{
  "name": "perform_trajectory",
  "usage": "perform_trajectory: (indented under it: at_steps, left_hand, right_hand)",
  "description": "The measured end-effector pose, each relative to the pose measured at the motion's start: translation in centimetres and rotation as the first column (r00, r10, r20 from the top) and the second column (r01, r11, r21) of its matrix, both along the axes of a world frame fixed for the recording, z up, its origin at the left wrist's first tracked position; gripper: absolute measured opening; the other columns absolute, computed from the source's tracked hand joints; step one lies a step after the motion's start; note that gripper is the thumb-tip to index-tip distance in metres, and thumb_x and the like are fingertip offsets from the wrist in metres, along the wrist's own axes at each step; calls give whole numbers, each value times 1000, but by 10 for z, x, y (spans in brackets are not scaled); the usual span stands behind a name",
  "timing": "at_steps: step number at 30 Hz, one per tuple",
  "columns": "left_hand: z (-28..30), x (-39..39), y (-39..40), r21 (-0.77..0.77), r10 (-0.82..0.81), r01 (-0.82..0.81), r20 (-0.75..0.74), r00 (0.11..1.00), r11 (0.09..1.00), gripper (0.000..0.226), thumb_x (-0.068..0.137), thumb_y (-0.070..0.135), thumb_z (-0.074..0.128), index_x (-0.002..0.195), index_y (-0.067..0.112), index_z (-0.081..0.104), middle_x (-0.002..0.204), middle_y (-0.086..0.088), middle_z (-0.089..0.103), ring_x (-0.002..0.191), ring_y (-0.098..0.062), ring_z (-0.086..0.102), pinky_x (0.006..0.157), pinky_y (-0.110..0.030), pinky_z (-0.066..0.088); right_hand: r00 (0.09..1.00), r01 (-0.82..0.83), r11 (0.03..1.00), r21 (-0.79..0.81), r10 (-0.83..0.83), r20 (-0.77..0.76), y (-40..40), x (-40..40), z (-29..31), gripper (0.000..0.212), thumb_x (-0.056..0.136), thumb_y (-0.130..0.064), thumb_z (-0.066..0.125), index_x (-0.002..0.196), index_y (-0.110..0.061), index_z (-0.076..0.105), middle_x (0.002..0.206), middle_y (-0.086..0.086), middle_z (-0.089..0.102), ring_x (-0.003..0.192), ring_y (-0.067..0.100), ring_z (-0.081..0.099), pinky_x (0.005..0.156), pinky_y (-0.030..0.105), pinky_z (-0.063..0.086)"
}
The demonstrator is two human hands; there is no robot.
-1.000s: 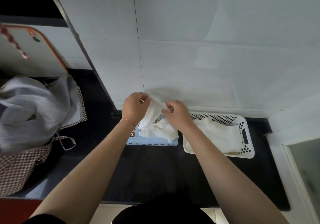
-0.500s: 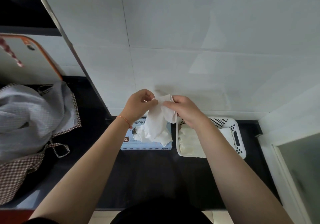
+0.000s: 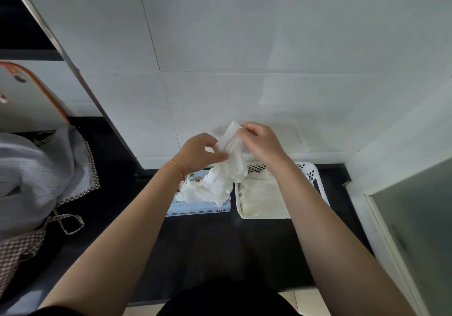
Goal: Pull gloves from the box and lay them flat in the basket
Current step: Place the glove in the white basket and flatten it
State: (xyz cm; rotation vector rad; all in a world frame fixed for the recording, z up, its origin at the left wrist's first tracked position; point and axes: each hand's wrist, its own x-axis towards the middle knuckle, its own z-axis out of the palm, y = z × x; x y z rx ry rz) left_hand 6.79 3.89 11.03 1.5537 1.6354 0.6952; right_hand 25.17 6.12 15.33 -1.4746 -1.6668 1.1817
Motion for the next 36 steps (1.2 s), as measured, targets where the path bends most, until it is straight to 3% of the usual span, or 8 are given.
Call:
perform_trajectory:
  at_steps: [6,14,18,21,24,29,33,36]
  left_hand:
    - [12,12,-2,-2,-24,24,19,1000,1000,36,74,42,82,72,8,70,66,-7,54,62,-14,46,62,-28,35]
    - [-12,12,-3,-155,-136,133,-10,991,979,50,79,35,78,53,15,41,51,7,26,48,-13,23,51,-26,24]
    - [-25,9,-5,-224,-101,133,147,984,965,47,73,49,74,68,5,58,65,-2,49,62,-19,39,62,-34,34]
    - [-19,16,-3,-203,-53,148,409,911,968,24,77,28,66,85,7,74,90,-8,74,85,-24,68,86,-31,52]
    - [-9,35,7,-245,49,113,571,820,963,10,72,15,57,65,12,64,71,-9,59,63,-19,60,68,-25,56]
    - [-34,76,29,-388,-85,160,205,975,908,10,83,15,57,74,12,57,64,0,59,47,-12,54,50,-22,46]
    - [-79,117,39,-452,-188,160,-19,982,878,12,90,12,51,84,10,61,73,-4,63,58,-19,55,56,-27,49]
    - [-100,136,49,-434,-260,171,-155,953,885,22,94,17,47,103,6,64,91,-9,66,65,-19,60,61,-27,50]
  right_hand:
    - [997,82,993,83,-83,5,0,13,0,22,88,-20,68,78,0,63,62,1,56,51,6,45,48,15,35]
    - [960,280,959,52,-279,-15,-2,36,-18,33,92,-24,62,72,1,56,56,-2,45,50,8,39,50,19,32]
    - [956,279,949,-148,-288,-45,-9,54,-32,31,91,-29,65,82,0,65,68,3,50,60,13,45,54,24,34]
    - [937,165,903,-397,-269,-222,-10,73,-43,22,90,-28,70,92,-7,72,76,3,62,71,18,57,63,31,47]
    - [870,64,844,-532,-308,-384,-6,98,-55,22,90,-19,71,105,-4,71,99,12,68,91,25,63,86,40,51]
    - [943,207,816,-539,-314,-112,-10,137,-87,35,85,-5,69,116,-15,56,99,12,62,75,22,59,59,31,52]
    - [978,204,896,-394,-167,127,-15,167,-116,16,91,-3,53,98,-16,61,89,0,60,54,13,50,56,26,46]
    - [972,177,926,-334,-112,204,-12,184,-130,24,96,-5,48,97,-17,69,100,-5,64,56,10,54,58,20,49]
